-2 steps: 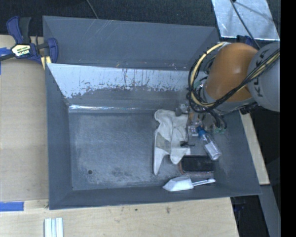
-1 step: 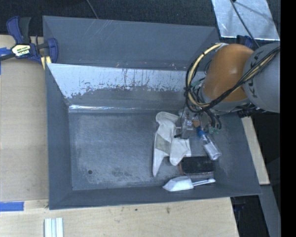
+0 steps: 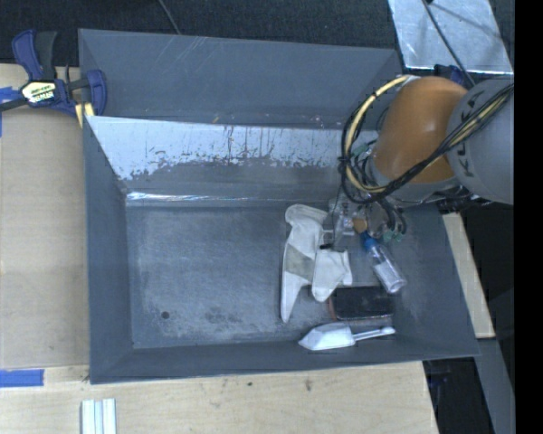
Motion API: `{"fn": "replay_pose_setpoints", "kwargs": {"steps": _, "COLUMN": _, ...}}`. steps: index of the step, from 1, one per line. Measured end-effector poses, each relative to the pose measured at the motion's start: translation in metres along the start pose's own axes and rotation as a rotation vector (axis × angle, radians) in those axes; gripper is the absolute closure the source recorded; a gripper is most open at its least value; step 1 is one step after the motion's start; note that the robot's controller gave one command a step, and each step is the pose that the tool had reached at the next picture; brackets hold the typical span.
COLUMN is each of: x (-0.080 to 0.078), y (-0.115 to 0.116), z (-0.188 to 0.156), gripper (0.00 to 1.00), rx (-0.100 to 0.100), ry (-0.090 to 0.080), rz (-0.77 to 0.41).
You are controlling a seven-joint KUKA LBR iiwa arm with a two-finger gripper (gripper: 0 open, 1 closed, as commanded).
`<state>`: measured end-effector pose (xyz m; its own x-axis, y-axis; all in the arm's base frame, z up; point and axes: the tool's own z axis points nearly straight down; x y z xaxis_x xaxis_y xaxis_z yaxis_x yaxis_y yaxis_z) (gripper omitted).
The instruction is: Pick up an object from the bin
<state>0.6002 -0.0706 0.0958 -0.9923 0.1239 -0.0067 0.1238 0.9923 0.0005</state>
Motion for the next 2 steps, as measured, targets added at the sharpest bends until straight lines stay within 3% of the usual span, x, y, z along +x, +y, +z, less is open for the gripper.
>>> {"fn": "replay_pose_setpoints", "kwargs": {"steps": 1, "x": 0.005, "y": -0.003, "z": -0.041, "gripper": 1.0, "rx": 0.0, "ry": 0.012, "rz": 0.0}}
{"fn": "replay_pose_setpoints", "kwargs": {"steps": 2, "x": -0.023, "y": -0.026, "z": -0.222, "gripper": 1.0, "rx": 0.002, "ry": -0.002, "rz": -0.041}}
